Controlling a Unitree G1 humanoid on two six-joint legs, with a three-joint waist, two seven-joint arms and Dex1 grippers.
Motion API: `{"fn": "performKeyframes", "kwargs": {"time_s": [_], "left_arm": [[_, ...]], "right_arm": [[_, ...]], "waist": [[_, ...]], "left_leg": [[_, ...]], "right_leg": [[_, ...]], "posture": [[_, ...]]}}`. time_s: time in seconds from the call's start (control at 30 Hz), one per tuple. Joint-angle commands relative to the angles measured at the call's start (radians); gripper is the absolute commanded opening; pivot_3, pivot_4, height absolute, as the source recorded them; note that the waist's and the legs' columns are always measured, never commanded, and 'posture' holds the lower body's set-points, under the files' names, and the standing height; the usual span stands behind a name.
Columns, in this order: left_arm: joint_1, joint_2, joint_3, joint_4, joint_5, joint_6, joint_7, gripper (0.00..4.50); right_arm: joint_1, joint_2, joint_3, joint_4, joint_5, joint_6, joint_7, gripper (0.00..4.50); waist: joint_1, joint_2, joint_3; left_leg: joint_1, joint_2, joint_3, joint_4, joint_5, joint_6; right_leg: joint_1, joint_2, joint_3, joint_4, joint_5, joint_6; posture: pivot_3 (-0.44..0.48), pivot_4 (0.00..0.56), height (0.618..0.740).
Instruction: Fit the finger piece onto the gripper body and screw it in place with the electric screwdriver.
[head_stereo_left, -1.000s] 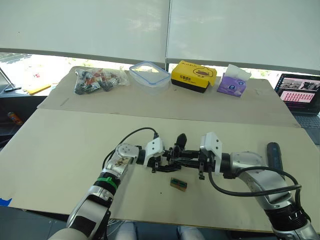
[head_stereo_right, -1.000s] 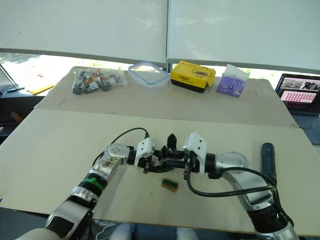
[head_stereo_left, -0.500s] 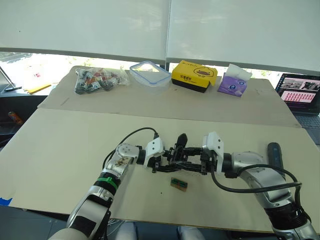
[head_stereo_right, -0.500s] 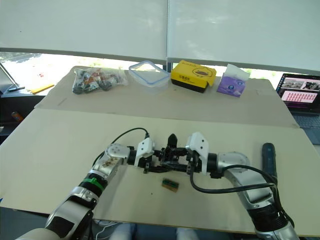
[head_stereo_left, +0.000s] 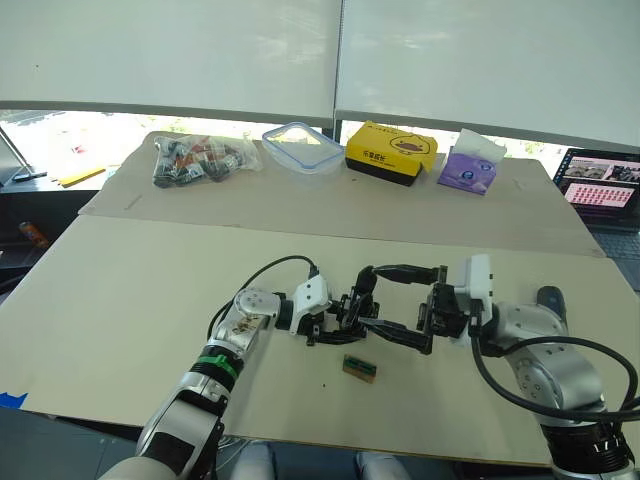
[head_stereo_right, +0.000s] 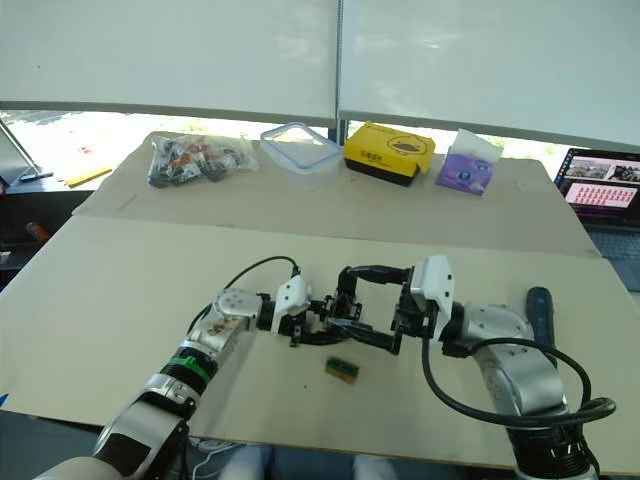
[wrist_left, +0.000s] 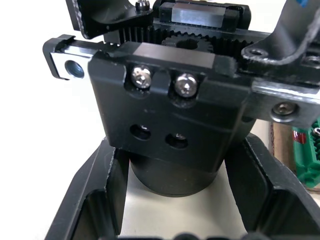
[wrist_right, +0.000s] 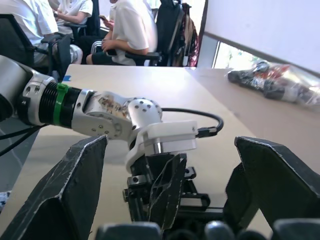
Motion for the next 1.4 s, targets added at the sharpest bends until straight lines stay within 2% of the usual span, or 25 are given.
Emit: {"fn": "performKeyframes", "kwargs": {"time_s": [0.03, 0.17, 0.33, 0.4, 0.53, 0.6, 0.67, 0.73, 0.87, 0.97, 1.07, 1.2, 1.3, 1.4], "left_arm": [[-0.005, -0.004, 0.015, 0.024, 0.001, 0.012, 0.034, 4.46], [0.007, 0.021, 0.045, 0.003, -0.026, 0.019, 0.016, 4.46], [0.066, 0.131, 0.092, -0.075, -0.080, 0.032, -0.052, 4.46], [0.109, 0.196, 0.132, -0.145, -0.139, 0.077, -0.110, 4.46], [0.210, 0.325, 0.182, -0.313, -0.248, 0.211, -0.208, 4.46], [0.259, 0.366, 0.219, -0.386, -0.282, 0.226, -0.203, 4.46], [0.301, 0.394, 0.258, -0.449, -0.311, 0.209, -0.201, 4.46], [0.338, 0.413, 0.308, -0.505, -0.371, 0.177, -0.247, 4.46], [0.359, 0.426, 0.355, -0.571, -0.424, 0.188, -0.234, 4.46], [0.373, 0.443, 0.348, -0.624, -0.440, 0.233, -0.225, 4.46], [0.384, 0.451, 0.341, -0.669, -0.466, 0.274, -0.219, 4.46], [0.380, 0.437, 0.331, -0.730, -0.504, 0.323, -0.199, 4.46], [0.383, 0.436, 0.313, -0.779, -0.533, 0.373, -0.190, 4.46], [0.387, 0.428, 0.298, -0.828, -0.551, 0.402, -0.174, 4.46]], "right_arm": [[0.042, -0.036, -0.095, -0.098, 0.052, -0.010, -0.022, 4.50], [0.130, -0.084, -0.180, -0.190, 0.082, 0.018, -0.058, 4.50], [0.294, -0.112, -0.340, -0.260, 0.103, 0.028, -0.112, 4.50], [0.408, -0.103, -0.445, -0.269, 0.104, 0.022, -0.113, 4.50], [0.624, -0.030, -0.608, -0.266, 0.111, -0.007, -0.129, 4.50], [0.719, 0.043, -0.673, -0.246, 0.092, -0.059, -0.142, 4.50], [0.803, 0.122, -0.727, -0.221, 0.080, -0.104, -0.159, 4.50], [0.885, 0.211, -0.774, -0.190, 0.066, -0.162, -0.174, 4.50], [0.979, 0.325, -0.804, -0.124, 0.092, -0.198, -0.207, 4.50], [1.002, 0.335, -0.797, -0.109, 0.110, -0.181, -0.229, 4.50], [0.976, 0.273, -0.797, -0.131, 0.150, -0.102, -0.292, 4.50], [0.873, 0.020, -0.804, -0.138, 0.260, 0.204, -0.448, 4.50], [0.758, -0.184, -0.800, -0.073, 0.315, 0.483, -0.593, 4.50], [0.601, -0.332, -0.752, 0.028, 0.395, 0.710, -0.654, 4.50]], "waist": [[0.000, 0.000, 0.000], [-0.003, 0.000, 0.000], [-0.020, 0.000, 0.000], [-0.022, 0.000, 0.000], [-0.023, 0.000, 0.001], [-0.018, 0.000, 0.001], [-0.016, 0.001, 0.002], [-0.010, 0.001, 0.002], [-0.010, 0.002, 0.002], [-0.019, 0.005, 0.003], [-0.034, 0.006, 0.004], [-0.038, 0.006, 0.004], [-0.033, 0.006, 0.005], [-0.021, 0.004, 0.006]], "left_leg": [[0.000, 0.000, 0.000, 0.000, 0.000, 0.000], [0.000, 0.000, 0.000, 0.000, 0.000, 0.000], [0.000, 0.000, 0.000, -0.002, 0.000, 0.000], [0.000, 0.000, 0.000, -0.002, 0.000, 0.000], [0.000, 0.000, 0.000, -0.003, 0.000, 0.000], [0.000, 0.000, 0.000, -0.003, 0.000, 0.000], [0.000, 0.000, 0.000, -0.002, -0.005, -0.008], [0.000, 0.000, 0.001, -0.002, -0.006, -0.009], [0.000, 0.002, 0.001, -0.002, -0.008, -0.012], [0.000, 0.002, 0.002, -0.002, -0.008, -0.013], [0.000, 0.003, 0.003, -0.002, -0.008, -0.013], [0.001, 0.003, 0.004, -0.001, -0.008, -0.013], [0.001, 0.002, 0.004, 0.000, -0.008, -0.012], [0.000, 0.001, 0.003, -0.001, -0.007, -0.011]], "right_leg": [[0.000, 0.000, 0.000, -0.001, 0.000, 0.000], [0.000, 0.000, 0.000, -0.001, 0.000, 0.000], [-0.001, 0.000, 0.000, 0.000, 0.000, -0.001], [-0.001, 0.000, 0.000, 0.000, 0.000, -0.001], [-0.001, -0.001, 0.000, 0.000, -0.001, -0.002], [-0.001, -0.001, 0.000, 0.000, -0.001, -0.003], [-0.001, -0.002, -0.001, -0.002, -0.002, -0.003], [-0.001, -0.003, -0.001, -0.002, -0.002, -0.004], [-0.007, -0.003, -0.002, -0.003, -0.003, -0.007], [-0.007, -0.004, -0.002, -0.004, -0.003, -0.008], [-0.007, -0.004, -0.002, -0.004, -0.002, -0.008], [-0.007, -0.004, -0.001, -0.005, -0.002, -0.009], [-0.007, -0.004, -0.001, -0.005, -0.001, -0.010], [-0.007, -0.004, -0.001, -0.005, -0.002, -0.009]], "posture": [[0.000, 0.150, 0.740], [0.000, 0.150, 0.740], [0.000, 0.150, 0.740], [0.000, 0.150, 0.740], [0.000, 0.150, 0.740], [0.000, 0.150, 0.740], [0.000, 0.150, 0.740], [0.000, 0.150, 0.740], [0.000, 0.150, 0.740], [0.000, 0.150, 0.740], [0.000, 0.150, 0.740], [0.000, 0.150, 0.740], [0.000, 0.150, 0.740], [0.000, 0.150, 0.740]]}}
